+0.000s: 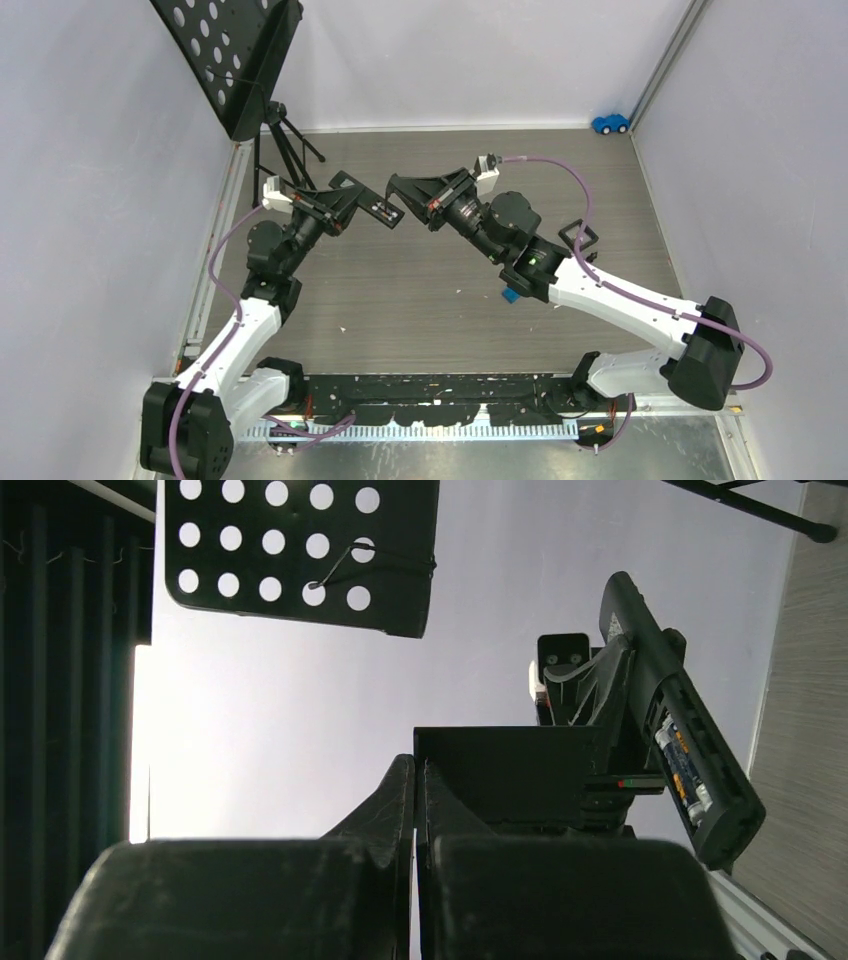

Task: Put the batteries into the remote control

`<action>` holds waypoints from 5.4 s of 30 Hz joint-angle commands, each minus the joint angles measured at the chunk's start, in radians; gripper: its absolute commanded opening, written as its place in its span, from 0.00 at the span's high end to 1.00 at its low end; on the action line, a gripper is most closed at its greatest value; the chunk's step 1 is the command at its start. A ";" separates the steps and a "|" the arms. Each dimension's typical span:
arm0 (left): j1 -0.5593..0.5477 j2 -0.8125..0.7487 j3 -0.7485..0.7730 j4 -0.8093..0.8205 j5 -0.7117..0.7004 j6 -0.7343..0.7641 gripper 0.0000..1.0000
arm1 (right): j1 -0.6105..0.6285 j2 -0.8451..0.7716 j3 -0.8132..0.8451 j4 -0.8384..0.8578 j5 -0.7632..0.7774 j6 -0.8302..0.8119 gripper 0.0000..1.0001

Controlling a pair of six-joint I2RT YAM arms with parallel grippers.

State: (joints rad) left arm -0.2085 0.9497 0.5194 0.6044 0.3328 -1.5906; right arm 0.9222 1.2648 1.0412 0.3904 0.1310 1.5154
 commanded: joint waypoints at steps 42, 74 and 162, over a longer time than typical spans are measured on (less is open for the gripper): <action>-0.003 -0.020 -0.023 0.167 0.055 -0.230 1.00 | 0.031 0.150 0.108 0.142 0.018 -0.027 1.00; -0.004 -0.017 0.040 0.119 0.025 -0.290 1.00 | 0.064 0.068 -0.097 0.045 0.170 -0.082 0.82; -0.003 -0.027 0.040 -0.137 0.109 -0.077 1.00 | 0.030 0.107 0.026 -0.231 -0.026 -0.176 0.49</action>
State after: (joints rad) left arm -0.2085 0.9459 0.5117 0.4107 0.3931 -1.7111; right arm 0.9634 1.3468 0.9997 0.1116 0.1429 1.3861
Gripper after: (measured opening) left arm 0.177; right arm 0.519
